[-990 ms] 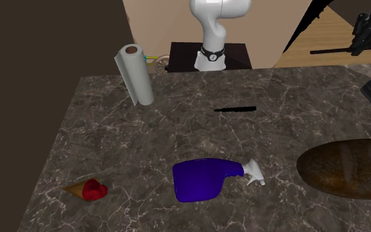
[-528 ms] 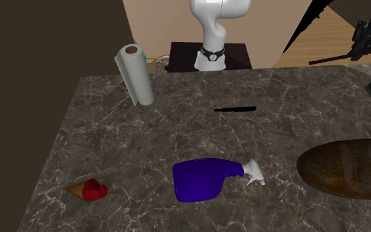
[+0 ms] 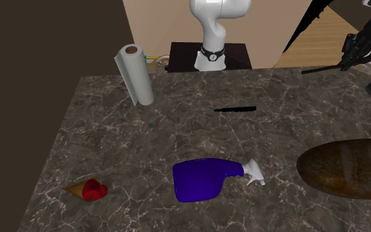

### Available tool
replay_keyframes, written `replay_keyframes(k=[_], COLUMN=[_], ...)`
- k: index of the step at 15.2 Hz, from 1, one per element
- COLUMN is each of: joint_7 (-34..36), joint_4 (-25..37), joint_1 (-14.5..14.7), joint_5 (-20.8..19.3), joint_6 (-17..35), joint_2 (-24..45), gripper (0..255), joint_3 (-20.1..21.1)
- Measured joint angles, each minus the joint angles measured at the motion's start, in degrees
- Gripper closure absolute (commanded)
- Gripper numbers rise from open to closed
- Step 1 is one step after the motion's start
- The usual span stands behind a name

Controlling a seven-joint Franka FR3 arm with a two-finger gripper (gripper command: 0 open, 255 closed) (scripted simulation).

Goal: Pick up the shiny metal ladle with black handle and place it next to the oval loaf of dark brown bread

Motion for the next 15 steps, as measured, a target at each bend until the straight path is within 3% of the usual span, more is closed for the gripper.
replay_keyframes(k=[15], joint_7=[9.30], joint_4=[-4.63], joint_1=[0.81], joint_5=[-11.31], joint_6=[8.86], joint_2=[10.13], gripper=[255], joint_3=[0.71])
